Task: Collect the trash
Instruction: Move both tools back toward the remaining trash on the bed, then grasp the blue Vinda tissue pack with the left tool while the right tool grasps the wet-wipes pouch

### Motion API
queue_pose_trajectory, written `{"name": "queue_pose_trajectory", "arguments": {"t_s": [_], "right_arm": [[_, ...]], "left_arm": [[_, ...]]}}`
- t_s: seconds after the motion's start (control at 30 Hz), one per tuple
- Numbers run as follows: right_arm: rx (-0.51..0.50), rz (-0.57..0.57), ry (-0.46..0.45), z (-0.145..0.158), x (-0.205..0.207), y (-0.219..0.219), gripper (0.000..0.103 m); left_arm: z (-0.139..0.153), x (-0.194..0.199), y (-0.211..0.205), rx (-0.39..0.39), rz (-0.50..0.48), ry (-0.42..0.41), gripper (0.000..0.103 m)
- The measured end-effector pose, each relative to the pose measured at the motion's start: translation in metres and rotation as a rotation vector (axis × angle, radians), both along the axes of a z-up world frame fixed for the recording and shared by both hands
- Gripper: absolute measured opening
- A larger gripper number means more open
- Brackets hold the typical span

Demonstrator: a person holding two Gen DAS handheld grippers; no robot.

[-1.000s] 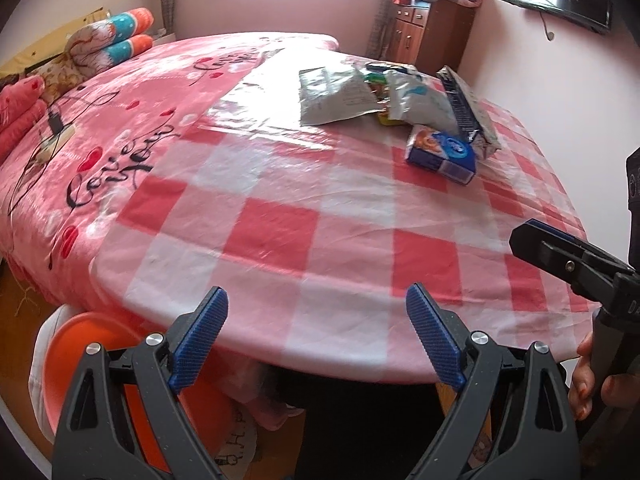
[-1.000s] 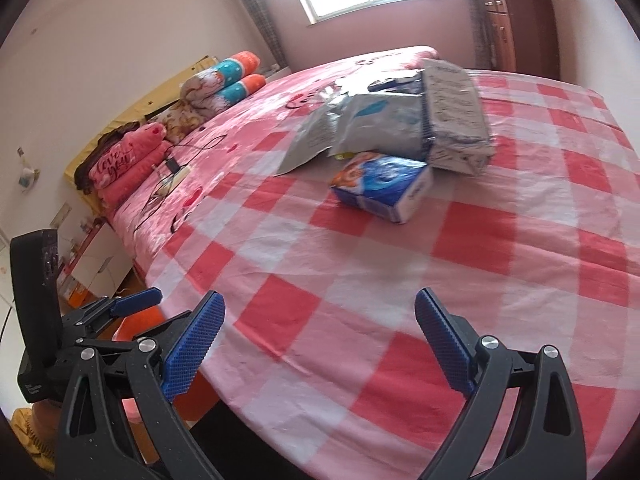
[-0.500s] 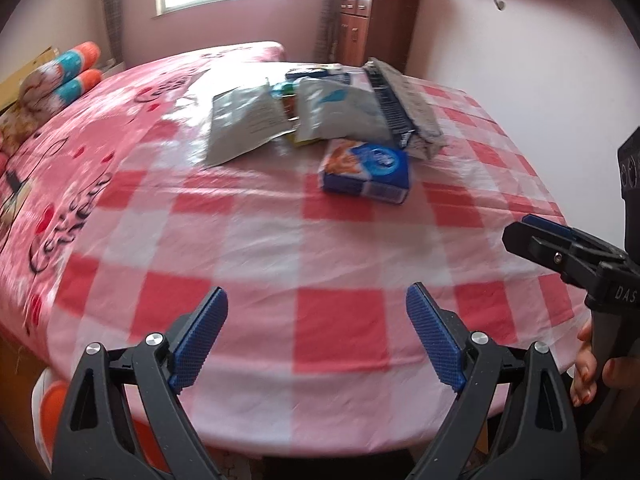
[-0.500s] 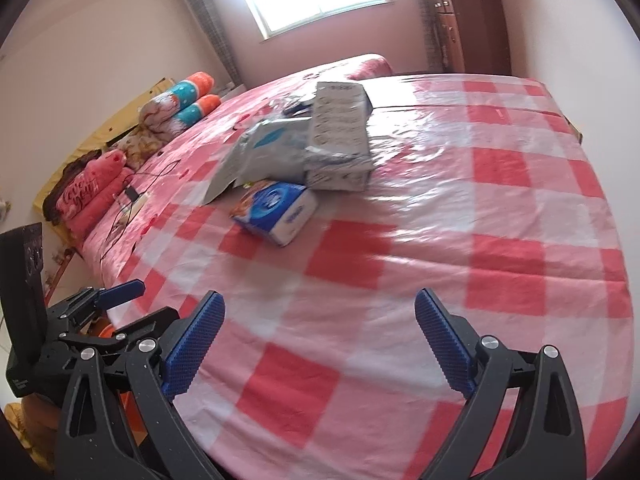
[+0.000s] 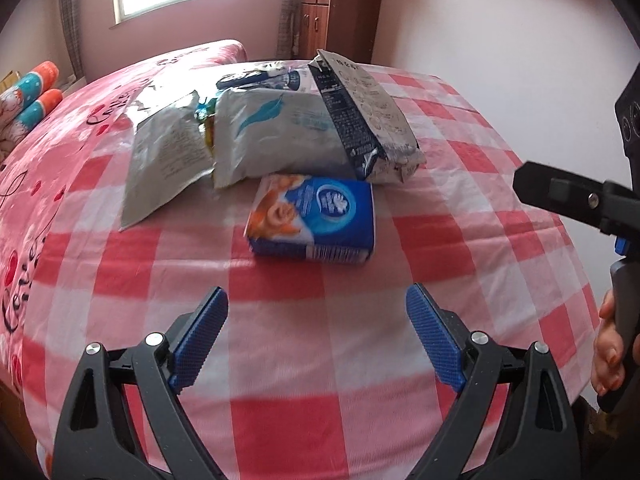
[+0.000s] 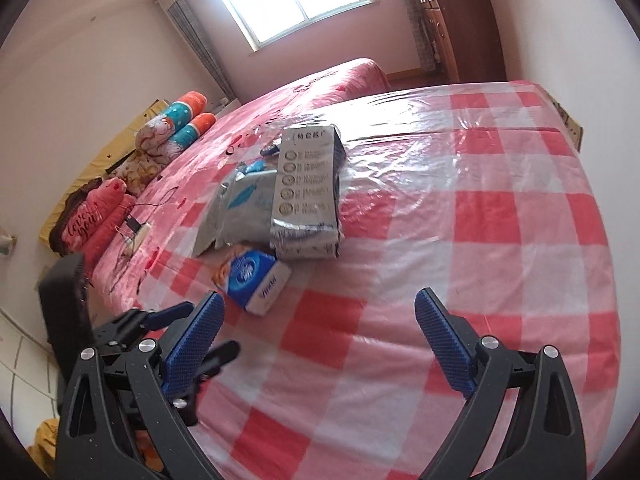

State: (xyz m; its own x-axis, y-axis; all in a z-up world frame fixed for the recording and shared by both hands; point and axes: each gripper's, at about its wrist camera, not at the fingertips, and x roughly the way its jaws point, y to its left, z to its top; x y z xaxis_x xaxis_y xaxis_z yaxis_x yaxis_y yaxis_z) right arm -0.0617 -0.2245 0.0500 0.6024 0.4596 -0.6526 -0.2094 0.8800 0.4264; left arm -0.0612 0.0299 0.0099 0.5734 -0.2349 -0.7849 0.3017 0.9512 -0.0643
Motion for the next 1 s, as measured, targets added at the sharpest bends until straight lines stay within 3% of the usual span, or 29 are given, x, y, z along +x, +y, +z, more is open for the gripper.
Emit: {"name": "queue_pose_trajectory", "arguments": {"t_s": [0.23, 1.0], "right_arm": [[0.041, 0.022, 0.032, 0.001, 0.036, 0.006, 0.095], [-0.012, 0.067, 0.046, -0.008, 0.106, 0.041, 0.095]], "left_arm": [[-0.002, 0.024, -0.008, -0.010, -0.010, 0.009, 0.091], [-0.009, 0.056, -0.014, -0.034, 0.015, -0.003, 0.091]]}}
